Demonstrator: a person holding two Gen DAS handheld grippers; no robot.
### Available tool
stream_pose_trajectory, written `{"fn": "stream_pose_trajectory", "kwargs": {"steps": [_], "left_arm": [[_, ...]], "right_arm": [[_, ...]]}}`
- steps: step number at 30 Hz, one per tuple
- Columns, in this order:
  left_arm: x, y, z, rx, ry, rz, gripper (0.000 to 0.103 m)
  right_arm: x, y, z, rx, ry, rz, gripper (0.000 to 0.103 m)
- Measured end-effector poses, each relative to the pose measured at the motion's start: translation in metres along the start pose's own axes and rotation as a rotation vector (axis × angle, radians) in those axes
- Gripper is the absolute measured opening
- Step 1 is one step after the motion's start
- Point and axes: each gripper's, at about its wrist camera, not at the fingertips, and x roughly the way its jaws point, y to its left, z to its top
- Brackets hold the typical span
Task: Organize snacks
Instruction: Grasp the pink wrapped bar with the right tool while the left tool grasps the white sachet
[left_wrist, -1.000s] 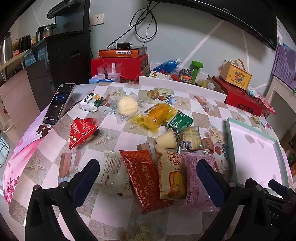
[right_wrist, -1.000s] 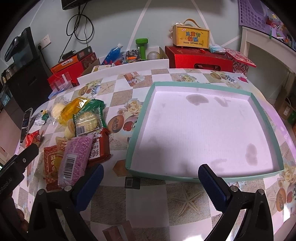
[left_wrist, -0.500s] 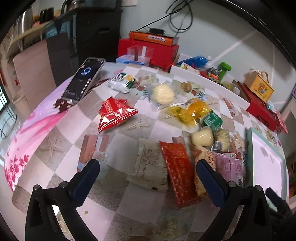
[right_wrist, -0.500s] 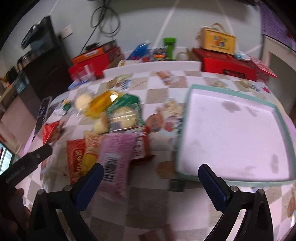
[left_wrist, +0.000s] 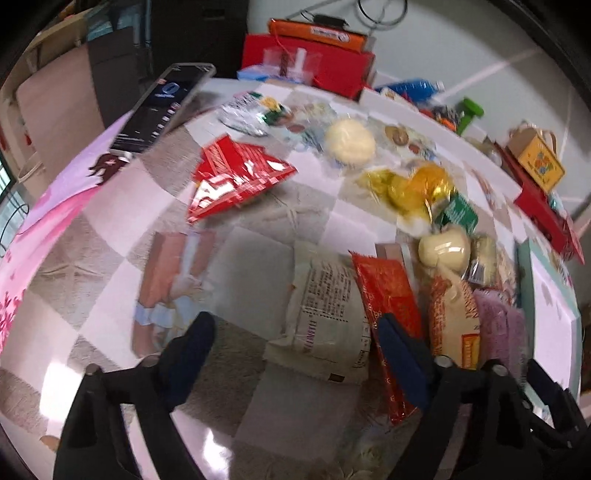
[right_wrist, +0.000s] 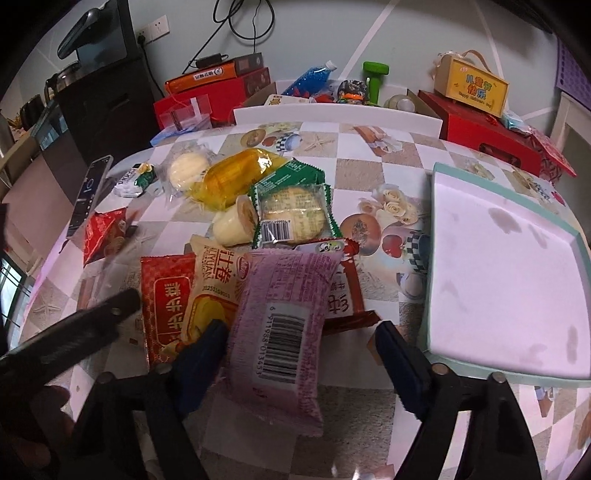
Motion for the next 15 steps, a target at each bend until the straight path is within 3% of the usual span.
{"fn": "stream_pose_trajectory", "kwargs": {"steps": [3,7,10,13,15], "left_arm": [[0.006,-0.002,0.0,0.015,0.007,-0.004,0.084],[0.017,-0.011,-0.002,0.1,0.005,0.116,0.084],[0.015,-0.008,-0.001,0.085,-0.002,0.105,0.081],[0.011,-0.004,0.0,0.073,-0.019,0.103,0.059],[0.008,-0.002,0.0,0.06,-0.022,0.087,0.054]], "right_arm": [[0.004,0.001,-0.001,-0.004,0.011,-0.005,0.078],[0.009,0.002,-0.003,-0.003,0.024,-0.01,0.075],[0.009,0.001,-0.003,0.0,0.027,-0.006,0.069],[0.01,0.001,-0.004,0.002,0.03,0.005,0.053],[0.009,0.001,-0.004,0.002,0.03,0.012,0.049]]}}
